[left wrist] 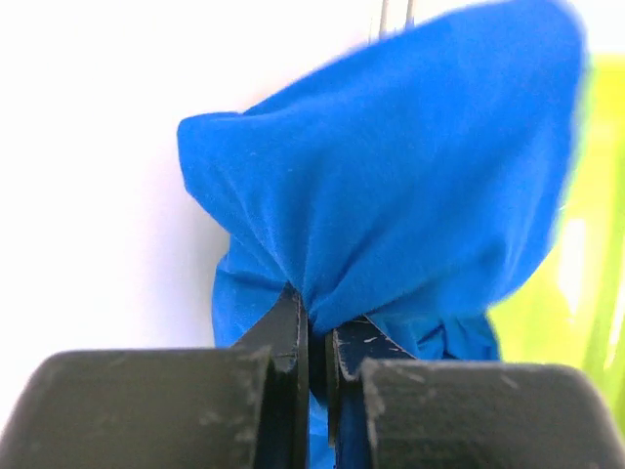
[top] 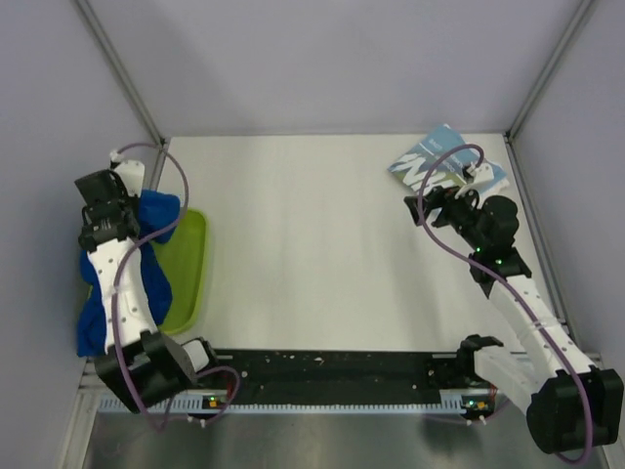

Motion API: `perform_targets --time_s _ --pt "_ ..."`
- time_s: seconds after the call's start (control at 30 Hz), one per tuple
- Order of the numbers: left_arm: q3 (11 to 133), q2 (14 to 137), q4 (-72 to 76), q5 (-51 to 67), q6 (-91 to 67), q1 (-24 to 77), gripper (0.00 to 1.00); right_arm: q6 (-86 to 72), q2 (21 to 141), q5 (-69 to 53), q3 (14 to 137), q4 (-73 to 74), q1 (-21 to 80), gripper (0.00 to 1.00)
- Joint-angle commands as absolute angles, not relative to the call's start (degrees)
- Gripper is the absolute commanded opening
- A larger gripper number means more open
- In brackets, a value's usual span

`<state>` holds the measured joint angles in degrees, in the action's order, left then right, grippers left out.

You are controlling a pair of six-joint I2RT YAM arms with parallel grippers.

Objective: Fold and stack the t-shirts
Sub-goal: Grab crumpled tshirt from bin with the left arm, then move the tshirt to the center of the board

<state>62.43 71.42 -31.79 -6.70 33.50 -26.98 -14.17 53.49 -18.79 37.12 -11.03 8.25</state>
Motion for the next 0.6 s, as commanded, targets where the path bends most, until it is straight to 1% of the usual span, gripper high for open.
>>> perform_targets --time_s 0.0,0.07,0.17,0.23,0.3,0.37,0.43,0.57 --pt "77.74 60.74 -41.45 5.98 30.15 -18.06 0.0 -15.91 51.86 -21.27 40.25 -11.87 9.05 0.81" --pt "85.65 61.26 -47.6 4.93 28.14 -6.57 0.0 -16.43 51.51 -22.23 40.6 -11.87 9.14 0.81" --pt "97.08 64.94 -54.12 7.2 23.05 9.79 0.0 -17.31 50.72 -23.72 41.57 -10.99 9.14 0.81" --pt "102.37 68.36 -55.81 5.98 21.54 21.91 0.0 -17.75 50.89 -24.87 42.8 -8.98 9.14 0.82" --pt "104.49 71.09 -56.34 6.06 21.88 32.29 0.0 -17.84 50.98 -26.1 44.46 -5.91 9.14 0.84" --pt "105.12 73.99 -56.69 10.87 21.89 37.51 0.0 -17.84 51.06 -25.93 46.22 -2.3 9.14 0.84" --pt "104.33 76.63 -55.38 16.14 20.92 38.41 0.0 -17.93 50.89 -24.27 47.46 1.47 9.05 0.85" --pt "95.12 78.75 -46.52 16.53 19.51 37.8 0.0 -16.7 50.71 -20.84 49.13 6.32 9.05 0.86"
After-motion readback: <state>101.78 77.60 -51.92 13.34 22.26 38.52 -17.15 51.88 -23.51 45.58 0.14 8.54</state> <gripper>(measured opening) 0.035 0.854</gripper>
